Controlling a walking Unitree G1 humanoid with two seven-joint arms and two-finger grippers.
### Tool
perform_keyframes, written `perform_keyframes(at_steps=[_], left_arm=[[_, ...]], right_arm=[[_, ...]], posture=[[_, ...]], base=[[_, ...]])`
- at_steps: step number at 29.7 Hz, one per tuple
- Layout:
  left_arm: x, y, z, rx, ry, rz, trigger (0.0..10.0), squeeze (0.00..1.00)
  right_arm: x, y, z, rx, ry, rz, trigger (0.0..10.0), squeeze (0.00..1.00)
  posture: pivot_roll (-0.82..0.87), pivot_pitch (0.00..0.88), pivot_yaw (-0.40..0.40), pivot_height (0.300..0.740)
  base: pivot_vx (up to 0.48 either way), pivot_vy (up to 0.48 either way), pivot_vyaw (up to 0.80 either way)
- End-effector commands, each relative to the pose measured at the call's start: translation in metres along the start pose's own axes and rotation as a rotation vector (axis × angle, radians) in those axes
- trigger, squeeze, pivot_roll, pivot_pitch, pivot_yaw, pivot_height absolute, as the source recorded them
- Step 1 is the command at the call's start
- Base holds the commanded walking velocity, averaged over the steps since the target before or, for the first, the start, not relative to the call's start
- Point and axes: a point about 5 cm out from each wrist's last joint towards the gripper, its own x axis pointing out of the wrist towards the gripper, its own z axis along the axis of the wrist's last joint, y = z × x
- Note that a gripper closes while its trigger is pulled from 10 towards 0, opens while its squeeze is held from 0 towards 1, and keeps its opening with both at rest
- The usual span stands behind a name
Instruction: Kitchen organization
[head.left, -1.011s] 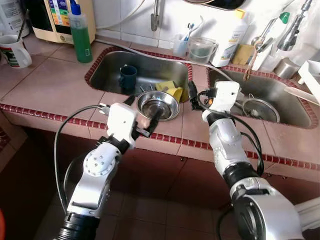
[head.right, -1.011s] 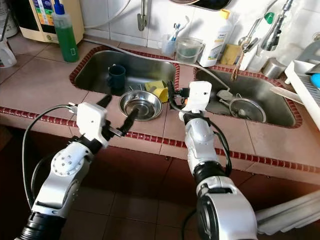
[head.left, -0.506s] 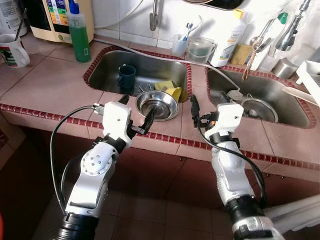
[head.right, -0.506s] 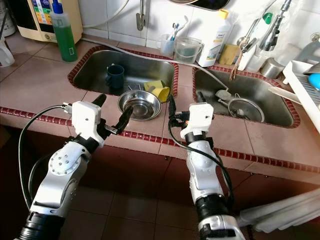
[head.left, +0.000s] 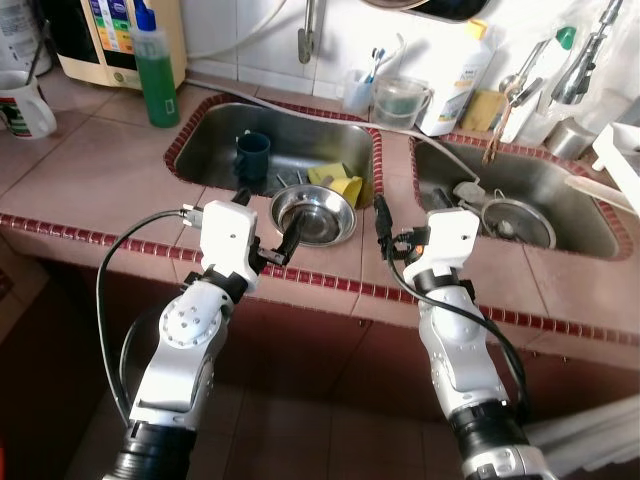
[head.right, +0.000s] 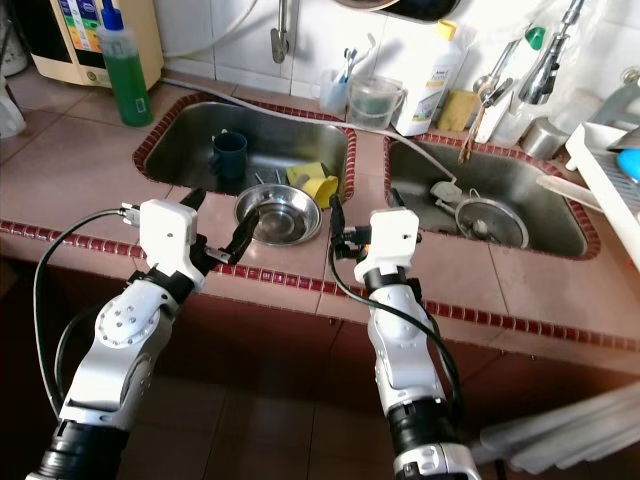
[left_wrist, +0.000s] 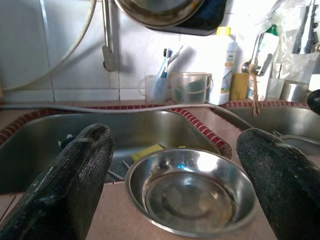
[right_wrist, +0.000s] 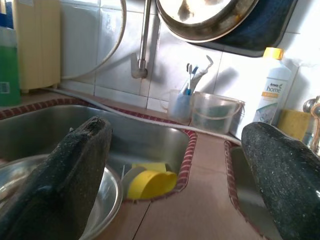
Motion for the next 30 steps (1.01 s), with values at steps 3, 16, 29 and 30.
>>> perform_keyframes(at_steps=[3, 16, 29, 30], left_arm=[[0.0023, -0.0024, 0.0003, -0.005, 0.006, -0.009, 10.0, 0.00], [0.0032, -0.0056, 0.0042, -0.013, -0.022, -0.018, 10.0, 0.00], [0.0055, -0.0043, 0.0051, -0.022, -0.020, -0.022, 10.0, 0.00], [0.0056, -0.0042, 0.0047, -0.024, -0.018, -0.022, 10.0, 0.00]], right_arm=[[0.0004, -0.0018, 0.0029, -0.005, 0.000, -0.010, 10.0, 0.00], [-0.0016, -0.0002, 0.0022, -0.011, 0.012, 0.001, 10.0, 0.00], [-0.0027, 0.0010, 0.0016, -0.011, 0.019, 0.009, 10.0, 0.00], [-0.0028, 0.0011, 0.0015, -0.011, 0.019, 0.009, 10.0, 0.00]], posture=[[-0.14, 0.104, -0.118, 0.740], [-0.14, 0.099, -0.116, 0.740], [-0.14, 0.086, -0.115, 0.740], [-0.14, 0.085, -0.114, 0.740]], base=[[0.304, 0.000, 0.00], [0.117, 0.000, 0.00], [0.000, 0.000, 0.00], [0.000, 0.000, 0.00]])
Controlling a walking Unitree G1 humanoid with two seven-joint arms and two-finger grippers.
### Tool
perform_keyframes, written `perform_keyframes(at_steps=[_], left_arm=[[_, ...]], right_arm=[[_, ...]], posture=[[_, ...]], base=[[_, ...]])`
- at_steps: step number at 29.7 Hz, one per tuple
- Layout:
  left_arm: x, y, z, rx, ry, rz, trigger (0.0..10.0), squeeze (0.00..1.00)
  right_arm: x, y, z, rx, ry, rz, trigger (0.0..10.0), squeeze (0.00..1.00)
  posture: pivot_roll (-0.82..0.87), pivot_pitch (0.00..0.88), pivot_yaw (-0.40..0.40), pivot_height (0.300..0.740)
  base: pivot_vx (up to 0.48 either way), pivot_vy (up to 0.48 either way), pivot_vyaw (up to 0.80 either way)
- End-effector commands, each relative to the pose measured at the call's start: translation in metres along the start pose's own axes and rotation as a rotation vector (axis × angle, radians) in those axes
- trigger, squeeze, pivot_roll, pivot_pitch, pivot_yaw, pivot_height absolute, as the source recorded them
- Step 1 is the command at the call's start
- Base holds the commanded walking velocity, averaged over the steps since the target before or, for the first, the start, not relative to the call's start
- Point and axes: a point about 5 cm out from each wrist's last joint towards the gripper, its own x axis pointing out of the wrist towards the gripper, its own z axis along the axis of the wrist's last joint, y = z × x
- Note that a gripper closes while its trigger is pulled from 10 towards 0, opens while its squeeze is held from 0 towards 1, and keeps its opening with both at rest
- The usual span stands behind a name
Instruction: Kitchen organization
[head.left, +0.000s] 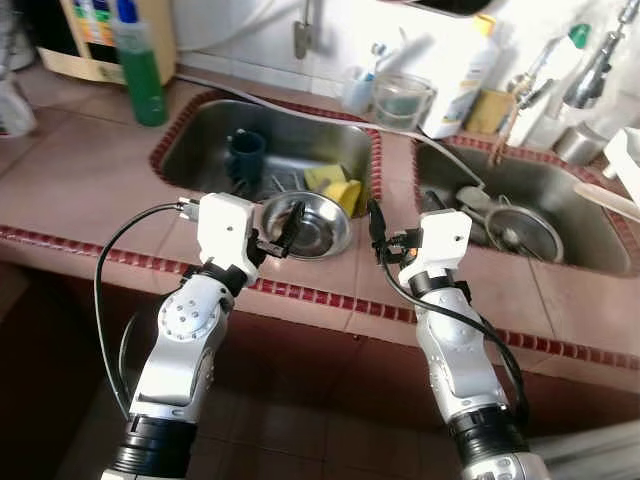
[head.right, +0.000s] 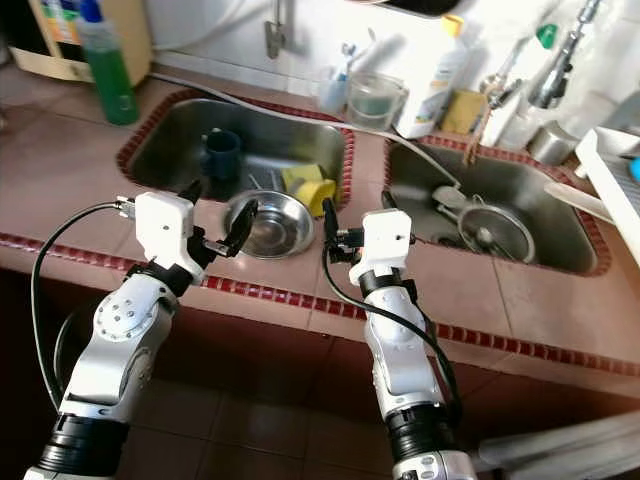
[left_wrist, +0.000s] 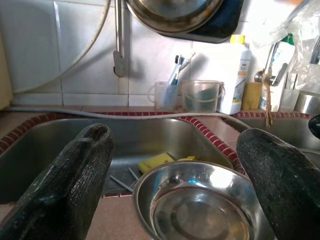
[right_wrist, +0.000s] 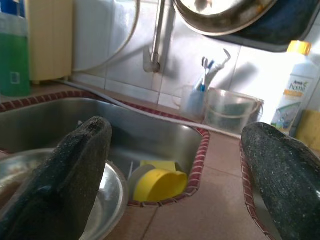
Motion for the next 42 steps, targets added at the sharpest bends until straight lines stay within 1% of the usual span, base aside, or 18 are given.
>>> perform_keyframes(at_steps=[1, 18, 20, 29, 31, 32, 33, 38, 41, 42], left_arm=[[0.002, -0.006, -0.001, -0.009, 0.007, -0.026, 10.0, 0.00], [0.002, -0.007, 0.001, -0.015, -0.004, -0.033, 10.0, 0.00], [0.001, -0.008, 0.002, -0.023, -0.020, -0.028, 10.0, 0.00], [0.000, -0.009, 0.003, -0.010, -0.026, -0.036, 10.0, 0.00], [-0.003, -0.010, 0.002, 0.025, -0.024, -0.067, 10.0, 0.00], [-0.003, -0.010, 0.002, 0.025, -0.024, -0.067, 10.0, 0.00], [-0.005, -0.010, 0.000, 0.050, -0.018, -0.084, 10.0, 0.00], [-0.011, -0.011, -0.001, 0.059, -0.006, -0.117, 10.0, 0.00], [-0.015, -0.009, 0.000, 0.073, -0.002, -0.140, 10.0, 0.00], [-0.019, -0.006, 0.001, 0.084, 0.002, -0.150, 10.0, 0.00]], right_arm=[[0.000, -0.006, 0.003, -0.007, -0.009, -0.020, 10.0, 0.00], [0.000, -0.006, 0.003, -0.007, -0.006, -0.016, 10.0, 0.00], [0.000, -0.006, 0.003, -0.008, -0.005, -0.015, 10.0, 0.00], [-0.001, -0.007, 0.001, -0.012, 0.008, -0.007, 10.0, 0.00], [-0.002, -0.008, 0.000, -0.009, 0.023, 0.005, 10.0, 0.00], [-0.002, -0.008, 0.000, -0.009, 0.023, 0.005, 10.0, 0.00], [-0.002, -0.009, -0.003, -0.007, 0.036, 0.012, 10.0, 0.00], [0.000, -0.015, -0.012, 0.006, 0.102, 0.038, 10.0, 0.00], [0.003, -0.018, -0.014, -0.001, 0.129, 0.065, 10.0, 0.00], [0.006, -0.020, -0.015, -0.008, 0.139, 0.069, 10.0, 0.00]], posture=[[-0.14, 0.082, -0.113, 0.740], [-0.14, 0.086, -0.119, 0.740], [-0.14, 0.087, -0.120, 0.740], [-0.14, 0.094, -0.123, 0.740], [-0.14, 0.098, -0.124, 0.740], [-0.14, 0.098, -0.124, 0.740], [-0.14, 0.098, -0.124, 0.740], [-0.15, 0.103, -0.122, 0.740], [-0.14, 0.105, -0.122, 0.740], [-0.14, 0.107, -0.122, 0.740]], base=[[0.000, 0.000, 0.00], [0.338, 0.000, 0.00], [0.000, 0.000, 0.00], [0.000, 0.000, 0.00], [0.000, 0.000, 0.00], [0.000, 0.000, 0.00], [0.000, 0.000, 0.00], [0.000, 0.000, 0.00], [0.000, 0.000, 0.00], [0.000, 0.000, 0.00]])
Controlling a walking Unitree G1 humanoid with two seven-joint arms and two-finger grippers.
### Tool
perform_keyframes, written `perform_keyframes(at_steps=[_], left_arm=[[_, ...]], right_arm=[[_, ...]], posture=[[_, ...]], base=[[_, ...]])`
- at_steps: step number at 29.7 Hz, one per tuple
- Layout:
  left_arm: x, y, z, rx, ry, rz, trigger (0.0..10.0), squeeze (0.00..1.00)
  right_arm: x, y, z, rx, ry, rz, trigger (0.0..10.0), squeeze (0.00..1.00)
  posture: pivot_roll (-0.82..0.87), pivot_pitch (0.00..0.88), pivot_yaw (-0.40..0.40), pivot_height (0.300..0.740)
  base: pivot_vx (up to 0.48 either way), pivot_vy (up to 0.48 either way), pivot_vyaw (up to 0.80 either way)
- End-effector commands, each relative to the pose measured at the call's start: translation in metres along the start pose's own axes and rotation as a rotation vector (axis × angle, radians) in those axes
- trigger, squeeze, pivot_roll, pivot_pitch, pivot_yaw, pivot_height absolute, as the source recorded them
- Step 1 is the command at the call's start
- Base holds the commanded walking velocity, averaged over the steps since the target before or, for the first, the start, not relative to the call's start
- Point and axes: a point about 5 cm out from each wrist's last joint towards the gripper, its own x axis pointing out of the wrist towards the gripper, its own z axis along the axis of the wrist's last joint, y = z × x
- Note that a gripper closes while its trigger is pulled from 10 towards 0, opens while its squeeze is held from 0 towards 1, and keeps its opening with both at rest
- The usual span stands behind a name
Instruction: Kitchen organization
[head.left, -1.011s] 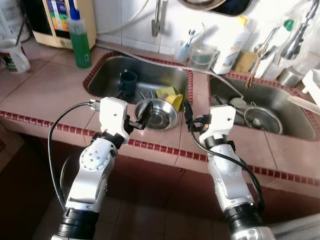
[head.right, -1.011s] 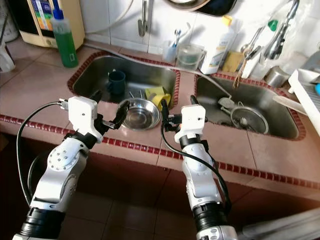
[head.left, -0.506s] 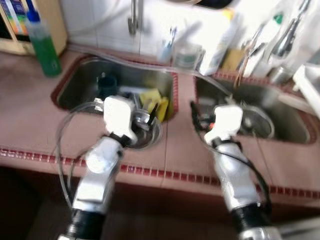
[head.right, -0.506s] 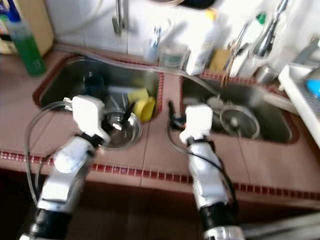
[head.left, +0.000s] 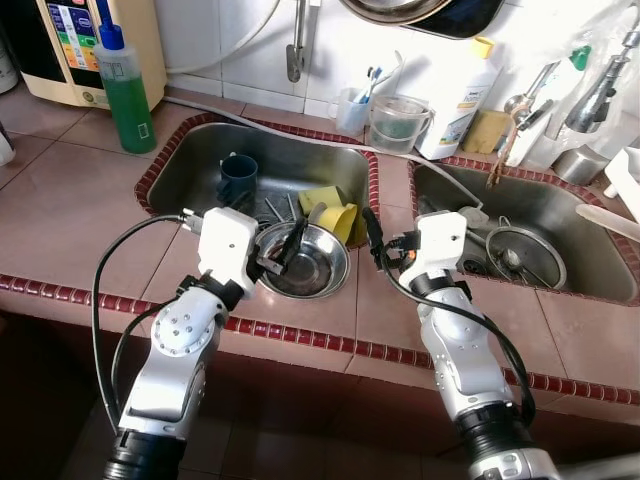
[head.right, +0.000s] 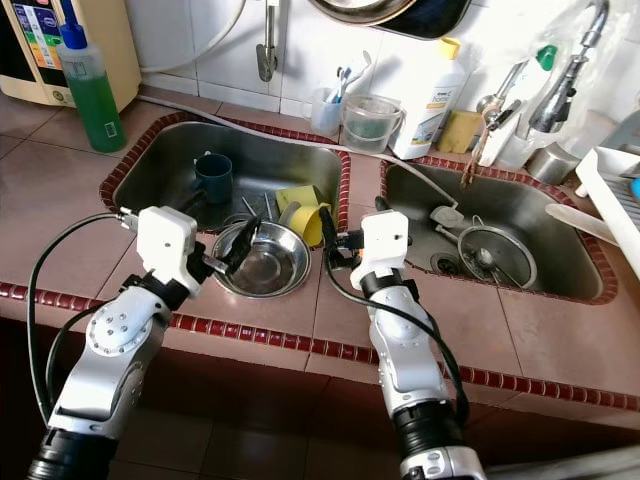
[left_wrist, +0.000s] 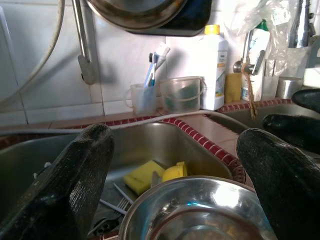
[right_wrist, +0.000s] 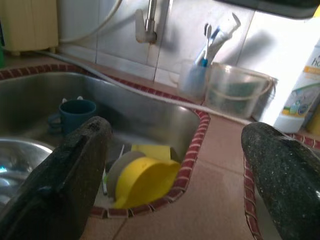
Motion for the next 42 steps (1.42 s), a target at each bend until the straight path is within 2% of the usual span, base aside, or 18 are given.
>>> perform_keyframes(at_steps=[1, 5, 10, 16, 25, 33, 42], left_arm=[[-0.003, -0.003, 0.004, 0.006, -0.009, -0.036, 10.0, 0.00], [-0.013, -0.005, 0.002, 0.029, 0.010, -0.078, 10.0, 0.00], [-0.019, -0.015, 0.003, 0.025, 0.010, -0.143, 10.0, 0.00], [-0.019, -0.026, 0.009, 0.008, -0.017, -0.191, 10.0, 0.00], [-0.023, -0.037, 0.014, -0.002, -0.033, -0.253, 10.0, 0.00], [-0.027, -0.042, 0.014, 0.006, -0.023, -0.272, 10.0, 0.00], [-0.023, -0.041, 0.016, 0.003, -0.030, -0.265, 10.0, 0.00]], right_arm=[[0.003, -0.009, 0.001, -0.006, 0.012, -0.010, 10.0, 0.00], [0.008, -0.013, -0.002, 0.020, 0.036, 0.013, 10.0, 0.00], [0.016, -0.011, -0.008, 0.057, 0.077, 0.068, 10.0, 0.00], [0.023, -0.005, -0.013, 0.111, 0.120, 0.141, 10.0, 0.00], [0.033, 0.005, -0.009, 0.173, 0.124, 0.220, 10.0, 0.00], [0.033, 0.014, -0.012, 0.332, 0.154, 0.268, 10.0, 0.00], [0.031, 0.024, -0.018, 0.322, 0.214, 0.298, 10.0, 0.00]], posture=[[-0.14, 0.107, -0.122, 0.740], [-0.13, 0.105, -0.126, 0.740], [-0.12, 0.098, -0.123, 0.740], [-0.11, 0.094, -0.123, 0.740], [-0.11, 0.087, -0.125, 0.740], [-0.11, 0.110, -0.132, 0.740], [-0.12, 0.122, -0.131, 0.740]], base=[[0.000, 0.000, 0.00], [0.000, 0.000, 0.00], [0.000, 0.000, 0.00], [0.000, 0.000, 0.00], [0.000, 0.000, 0.00], [0.000, 0.000, 0.00], [0.000, 0.000, 0.00]])
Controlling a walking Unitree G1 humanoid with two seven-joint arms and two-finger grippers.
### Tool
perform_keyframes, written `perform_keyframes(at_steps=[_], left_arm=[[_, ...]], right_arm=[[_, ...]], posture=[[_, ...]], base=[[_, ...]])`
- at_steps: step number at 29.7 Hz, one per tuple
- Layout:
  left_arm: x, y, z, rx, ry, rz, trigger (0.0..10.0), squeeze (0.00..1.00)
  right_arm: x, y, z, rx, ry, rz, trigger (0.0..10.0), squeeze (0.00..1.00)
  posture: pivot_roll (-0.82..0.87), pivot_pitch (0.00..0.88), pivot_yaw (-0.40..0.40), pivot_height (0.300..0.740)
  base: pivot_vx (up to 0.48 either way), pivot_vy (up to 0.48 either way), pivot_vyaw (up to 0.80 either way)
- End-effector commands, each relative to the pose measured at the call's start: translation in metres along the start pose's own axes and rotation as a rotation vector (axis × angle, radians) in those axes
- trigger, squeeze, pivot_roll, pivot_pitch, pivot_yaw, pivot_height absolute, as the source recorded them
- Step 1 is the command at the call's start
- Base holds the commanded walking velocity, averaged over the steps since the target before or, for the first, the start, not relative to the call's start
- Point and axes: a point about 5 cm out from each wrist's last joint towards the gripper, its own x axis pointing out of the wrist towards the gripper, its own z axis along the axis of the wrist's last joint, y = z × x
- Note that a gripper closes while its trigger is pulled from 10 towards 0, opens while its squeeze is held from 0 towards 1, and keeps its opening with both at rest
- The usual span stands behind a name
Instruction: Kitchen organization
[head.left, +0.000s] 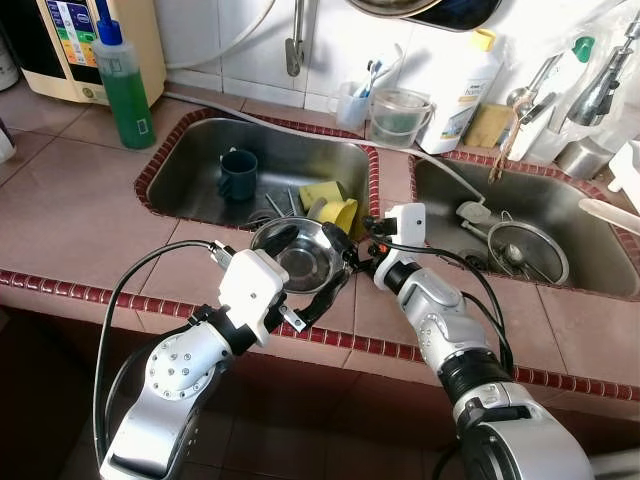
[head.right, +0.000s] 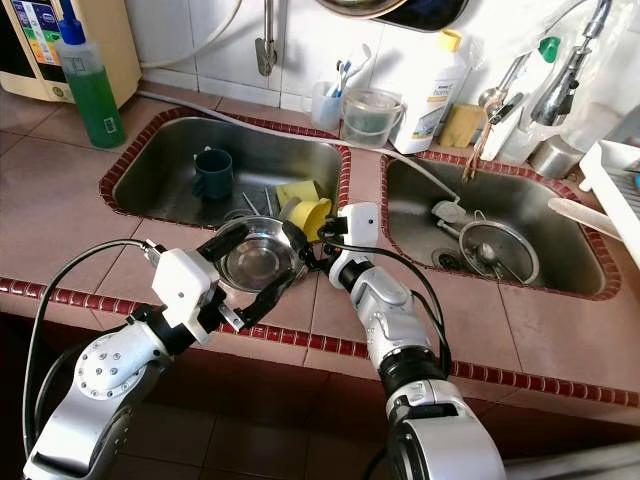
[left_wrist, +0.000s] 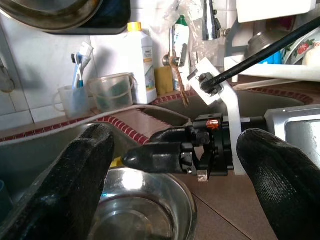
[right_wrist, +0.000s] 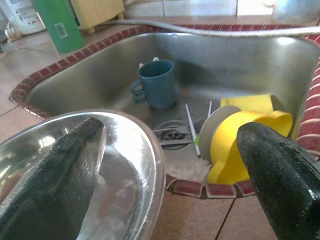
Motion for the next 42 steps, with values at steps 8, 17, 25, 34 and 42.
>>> perform_keyframes(at_steps=[8, 17, 25, 34, 42], left_arm=[[0.005, -0.003, 0.008, 0.008, -0.031, -0.012, 10.0, 0.00], [-0.002, -0.011, -0.004, -0.002, 0.026, -0.057, 10.0, 0.00], [-0.011, -0.014, -0.011, 0.026, 0.071, -0.101, 10.0, 0.00], [-0.010, -0.013, -0.009, 0.030, 0.067, -0.100, 10.0, 0.00], [-0.008, -0.013, -0.007, 0.030, 0.056, -0.101, 10.0, 0.00]], right_arm=[[-0.002, 0.003, -0.018, 0.018, 0.099, -0.015, 10.0, 0.00], [0.001, 0.008, -0.021, 0.060, 0.100, -0.012, 10.0, 0.00], [0.006, 0.012, -0.018, 0.083, 0.094, -0.008, 5.4, 0.00], [0.008, 0.013, -0.014, 0.106, 0.082, -0.008, 0.0, 0.00], [0.007, 0.010, -0.012, 0.109, 0.078, -0.015, 0.0, 0.00]], posture=[[-0.11, 0.110, -0.137, 0.740], [-0.11, 0.097, -0.141, 0.740], [-0.10, 0.101, -0.139, 0.740], [-0.10, 0.104, -0.138, 0.740], [-0.11, 0.101, -0.137, 0.740]], base=[[0.000, 0.000, 0.00], [0.000, 0.000, 0.00], [0.000, 0.000, 0.00], [0.000, 0.000, 0.00], [0.000, 0.000, 0.00]])
